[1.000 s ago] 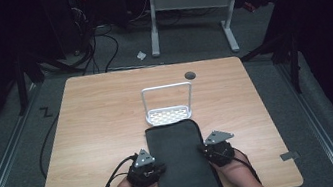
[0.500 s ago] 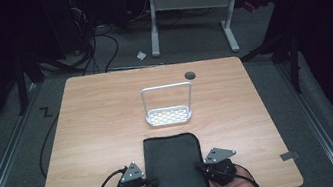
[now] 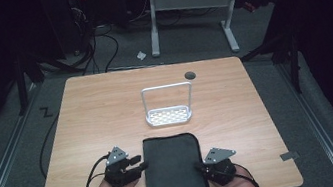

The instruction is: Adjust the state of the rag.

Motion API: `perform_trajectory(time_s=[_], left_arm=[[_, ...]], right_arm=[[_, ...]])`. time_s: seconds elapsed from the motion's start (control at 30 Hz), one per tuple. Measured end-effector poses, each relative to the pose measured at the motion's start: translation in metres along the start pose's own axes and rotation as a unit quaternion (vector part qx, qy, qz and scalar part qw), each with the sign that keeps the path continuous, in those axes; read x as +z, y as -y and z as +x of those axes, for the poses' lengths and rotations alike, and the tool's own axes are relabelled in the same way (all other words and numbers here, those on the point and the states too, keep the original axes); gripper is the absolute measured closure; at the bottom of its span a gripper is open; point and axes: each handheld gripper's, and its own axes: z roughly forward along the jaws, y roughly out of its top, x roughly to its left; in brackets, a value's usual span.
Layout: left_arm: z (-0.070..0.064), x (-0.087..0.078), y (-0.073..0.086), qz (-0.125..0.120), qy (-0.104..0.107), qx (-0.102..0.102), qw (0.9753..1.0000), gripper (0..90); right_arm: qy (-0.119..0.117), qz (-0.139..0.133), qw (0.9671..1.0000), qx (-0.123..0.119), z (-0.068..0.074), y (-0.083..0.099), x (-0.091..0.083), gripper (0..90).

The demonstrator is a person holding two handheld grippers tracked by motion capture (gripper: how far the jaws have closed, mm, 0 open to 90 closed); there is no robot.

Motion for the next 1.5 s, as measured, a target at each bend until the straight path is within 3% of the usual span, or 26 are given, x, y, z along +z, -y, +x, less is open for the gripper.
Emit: perform_trajectory(time_s=[0.27, 0.47, 0.6, 0.73, 0.9, 1.0, 1.1, 1.23, 1.3, 1.43, 1.5], left_arm=[[0.013, 0.029, -0.023, 0.01, -0.041, -0.003, 0.9991, 41.2], [0.023, 0.049, -0.034, 0.019, -0.037, -0.043, 0.9982, 40.7], [0.022, 0.052, -0.033, 0.038, -0.04, -0.05, 0.9972, 47.0], [0.019, 0.048, -0.026, 0.03, -0.036, -0.055, 0.9974, 54.3], [0.012, 0.049, -0.019, 0.02, -0.036, -0.031, 0.9986, 68.9], [0.014, 0.049, -0.018, 0.021, -0.023, -0.032, 0.999, 78.2], [0.014, 0.049, -0.017, 0.02, -0.017, -0.034, 0.9991, 80.7], [0.009, 0.048, -0.015, 0.019, -0.023, -0.015, 0.9995, 80.2], [0.01, 0.048, -0.015, 0.02, -0.022, -0.017, 0.9994, 79.9], [0.011, 0.048, -0.015, 0.019, -0.02, -0.021, 0.9994, 79.4], [0.011, 0.048, -0.015, 0.019, -0.02, -0.021, 0.9994, 79.1]], right_arm=[[0.001, 0.001, 1.0, 0.0, 0.0, 0.0, 0.0, 88.5], [-0.002, 0.0, 1.0, 0.003, -0.001, 0.0, 0.0, 88.4], [-0.004, -0.001, 1.0, 0.003, -0.001, 0.0, 0.0, 88.3], [-0.003, -0.001, 1.0, 0.002, -0.001, 0.0, 0.0, 88.3], [-0.002, -0.001, 1.0, 0.002, -0.001, 0.0, 0.0, 88.3], [-0.002, -0.001, 1.0, 0.002, -0.001, 0.0, 0.0, 88.2], [-0.005, -0.006, 0.9999, 0.007, -0.002, 0.0, 0.0, 83.9], [0.011, -0.035, 0.9987, 0.035, -0.008, -0.009, 0.0, 76.2], [0.033, -0.041, 0.998, 0.036, -0.011, -0.016, 0.002, 71.9], [0.074, -0.043, 0.9944, 0.061, -0.025, -0.035, 0.014, 63.6], [0.08, -0.04, 0.9935, 0.07, -0.03, -0.041, 0.02, 61.4]])
